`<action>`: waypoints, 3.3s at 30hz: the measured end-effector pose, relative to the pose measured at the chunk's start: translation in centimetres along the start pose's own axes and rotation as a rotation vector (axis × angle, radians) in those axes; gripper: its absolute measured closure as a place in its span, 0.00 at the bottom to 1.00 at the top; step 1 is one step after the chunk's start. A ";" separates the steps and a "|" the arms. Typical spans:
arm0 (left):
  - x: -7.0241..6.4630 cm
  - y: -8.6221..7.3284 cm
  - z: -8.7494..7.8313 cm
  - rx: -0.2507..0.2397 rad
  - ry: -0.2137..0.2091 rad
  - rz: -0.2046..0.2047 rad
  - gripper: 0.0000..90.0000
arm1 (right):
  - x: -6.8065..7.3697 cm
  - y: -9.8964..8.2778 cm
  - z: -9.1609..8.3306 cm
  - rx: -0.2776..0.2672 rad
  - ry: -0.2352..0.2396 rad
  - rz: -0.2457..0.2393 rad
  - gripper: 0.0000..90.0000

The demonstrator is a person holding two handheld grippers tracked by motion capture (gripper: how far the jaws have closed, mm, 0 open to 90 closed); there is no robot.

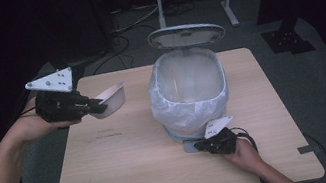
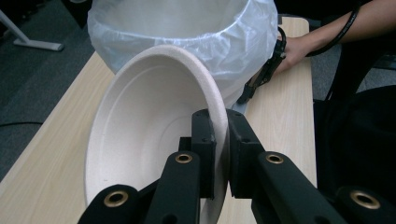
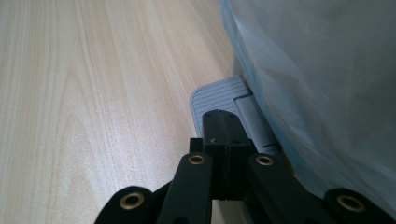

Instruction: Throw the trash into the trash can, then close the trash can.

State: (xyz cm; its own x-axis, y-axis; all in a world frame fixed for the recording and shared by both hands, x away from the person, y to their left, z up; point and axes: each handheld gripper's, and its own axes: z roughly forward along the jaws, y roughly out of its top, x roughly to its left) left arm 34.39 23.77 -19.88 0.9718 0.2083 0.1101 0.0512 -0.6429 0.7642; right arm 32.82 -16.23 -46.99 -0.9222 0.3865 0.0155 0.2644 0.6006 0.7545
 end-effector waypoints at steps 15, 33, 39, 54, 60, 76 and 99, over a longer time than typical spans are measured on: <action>-0.1 1.8 0.3 -0.007 -0.003 0.025 0.93 | 0.0 0.0 0.0 0.000 -0.001 -0.005 1.00; -0.4 4.2 0.4 -0.013 -0.020 0.062 0.93 | 0.0 0.0 0.0 -0.002 0.000 -0.001 1.00; -0.6 5.5 0.5 -0.014 -0.022 0.086 0.93 | -0.1 0.0 0.0 -0.004 0.000 -0.007 1.00; -0.9 7.7 1.9 0.001 -0.053 0.124 0.93 | -0.1 0.0 0.0 -0.004 0.001 -0.006 1.00; -0.9 8.5 2.5 0.001 -0.063 0.136 0.93 | -0.1 0.0 0.0 -0.004 0.002 -0.007 1.00; -0.7 10.0 4.2 0.007 -0.083 0.150 0.93 | -0.1 0.0 0.0 -0.004 0.000 -0.006 1.00; -0.9 12.8 6.9 0.007 -0.122 0.198 0.93 | -0.1 0.0 0.0 -0.005 0.004 -0.007 1.00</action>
State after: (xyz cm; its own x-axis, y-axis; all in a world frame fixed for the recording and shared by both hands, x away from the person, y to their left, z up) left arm 35.78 10.25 -14.57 0.9837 -0.0130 0.1795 -0.1422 -0.6675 0.7309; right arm 32.88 -16.27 -47.02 -0.9249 0.3799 0.0126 0.2568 0.5999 0.7578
